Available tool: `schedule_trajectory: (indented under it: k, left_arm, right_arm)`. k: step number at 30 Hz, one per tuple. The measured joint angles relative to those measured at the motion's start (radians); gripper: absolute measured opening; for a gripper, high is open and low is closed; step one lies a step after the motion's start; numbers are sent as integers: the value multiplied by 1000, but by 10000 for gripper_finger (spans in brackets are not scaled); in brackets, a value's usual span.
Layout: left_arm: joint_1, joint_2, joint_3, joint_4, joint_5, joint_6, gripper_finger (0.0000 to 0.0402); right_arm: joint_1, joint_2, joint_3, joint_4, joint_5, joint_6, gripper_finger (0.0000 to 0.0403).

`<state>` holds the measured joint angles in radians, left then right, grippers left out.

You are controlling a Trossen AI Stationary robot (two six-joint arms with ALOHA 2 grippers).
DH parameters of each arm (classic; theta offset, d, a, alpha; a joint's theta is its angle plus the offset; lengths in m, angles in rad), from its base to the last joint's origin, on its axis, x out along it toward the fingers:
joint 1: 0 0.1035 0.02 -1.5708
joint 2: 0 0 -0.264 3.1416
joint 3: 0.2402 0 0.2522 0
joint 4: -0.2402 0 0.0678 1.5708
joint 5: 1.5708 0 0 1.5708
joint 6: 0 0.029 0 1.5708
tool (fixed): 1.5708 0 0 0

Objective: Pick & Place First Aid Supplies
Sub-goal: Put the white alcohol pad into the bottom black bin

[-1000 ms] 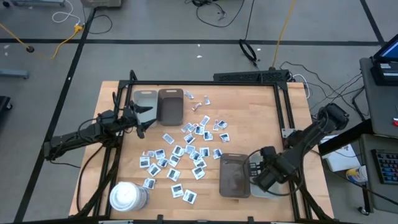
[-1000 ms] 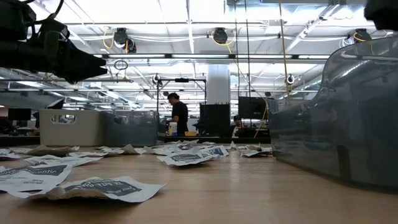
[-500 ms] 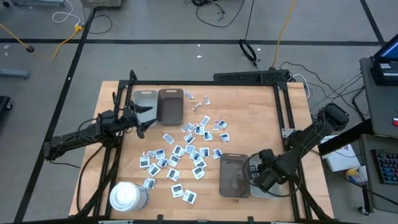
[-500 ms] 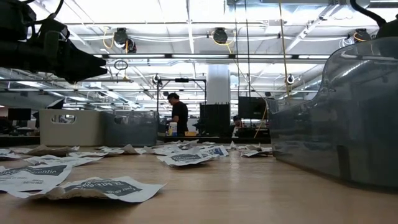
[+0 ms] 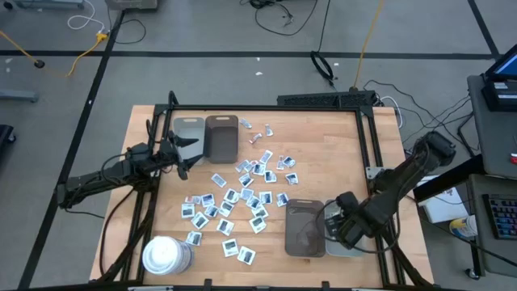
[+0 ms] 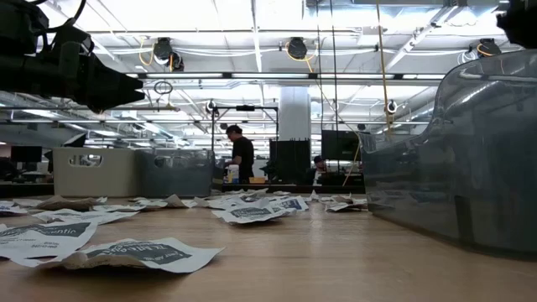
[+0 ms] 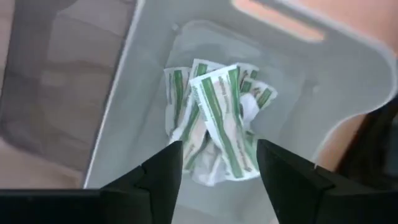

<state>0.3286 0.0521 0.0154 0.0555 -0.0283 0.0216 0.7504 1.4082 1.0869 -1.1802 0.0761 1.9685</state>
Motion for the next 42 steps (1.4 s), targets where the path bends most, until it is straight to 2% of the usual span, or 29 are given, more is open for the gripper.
schedule_trajectory:
  k: [5, 12, 15, 19, 28, 34, 42]
  left_arm:
    - [0, 0, 0, 0, 0, 0, 306]
    - [0, 0, 0, 0, 0, 0, 306]
    - [0, 0, 0, 0, 0, 0, 306]
    - [0, 0, 0, 0, 0, 0, 306]
    - [0, 0, 0, 0, 0, 0, 305]
    - [0, 0, 0, 0, 0, 0, 306]
    - [0, 0, 0, 0, 0, 0, 306]
  right_arm:
    - [-70, -33, 37, -35, -3, -274, 202]
    - [-207, -32, 51, -11, -103, -807, 202]
    - [-256, -32, 51, 9, -111, -1009, 202]
    - [-305, -32, 51, 32, -181, -1246, 203]
    - [-394, -32, 51, 39, -178, -1645, 203]
    - [-565, -32, 51, 45, -127, -1843, 203]
    - [-838, -1, 60, 82, -125, -2048, 203]
